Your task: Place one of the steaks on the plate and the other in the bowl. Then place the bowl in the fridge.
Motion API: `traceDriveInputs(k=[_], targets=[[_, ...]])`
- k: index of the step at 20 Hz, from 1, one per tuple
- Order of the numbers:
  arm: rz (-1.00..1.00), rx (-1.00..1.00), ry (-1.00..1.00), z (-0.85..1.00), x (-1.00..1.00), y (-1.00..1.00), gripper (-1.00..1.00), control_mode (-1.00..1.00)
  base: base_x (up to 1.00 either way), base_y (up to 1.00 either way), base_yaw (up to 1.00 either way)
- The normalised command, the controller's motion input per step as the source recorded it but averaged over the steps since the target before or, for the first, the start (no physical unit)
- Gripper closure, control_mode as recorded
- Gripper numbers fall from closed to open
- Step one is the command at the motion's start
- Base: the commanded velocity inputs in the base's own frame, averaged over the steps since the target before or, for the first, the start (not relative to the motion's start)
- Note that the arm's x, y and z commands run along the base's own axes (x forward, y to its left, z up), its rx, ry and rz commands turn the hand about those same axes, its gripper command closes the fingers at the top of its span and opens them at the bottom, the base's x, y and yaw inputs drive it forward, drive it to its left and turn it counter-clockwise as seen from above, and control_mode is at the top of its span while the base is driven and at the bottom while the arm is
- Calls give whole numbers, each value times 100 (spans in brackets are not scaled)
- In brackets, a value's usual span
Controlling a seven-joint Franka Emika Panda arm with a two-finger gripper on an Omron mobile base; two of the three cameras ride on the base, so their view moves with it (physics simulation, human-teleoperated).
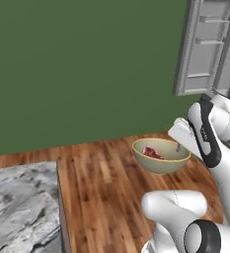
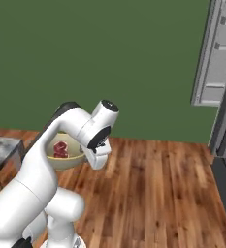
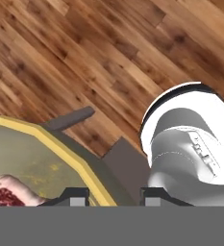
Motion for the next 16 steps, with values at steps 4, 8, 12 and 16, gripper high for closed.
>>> traceDriveInputs(k=[4, 8, 12, 16], targets=[[0, 0, 0, 0, 0, 0, 100, 100, 100, -12, 0], [0, 0, 0, 0, 0, 0, 100, 100, 100, -11, -3], [0, 0, 0, 0, 0, 0, 100, 100, 100, -15, -10], [0, 0, 0, 0, 0, 0, 100, 100, 100, -29, -19]])
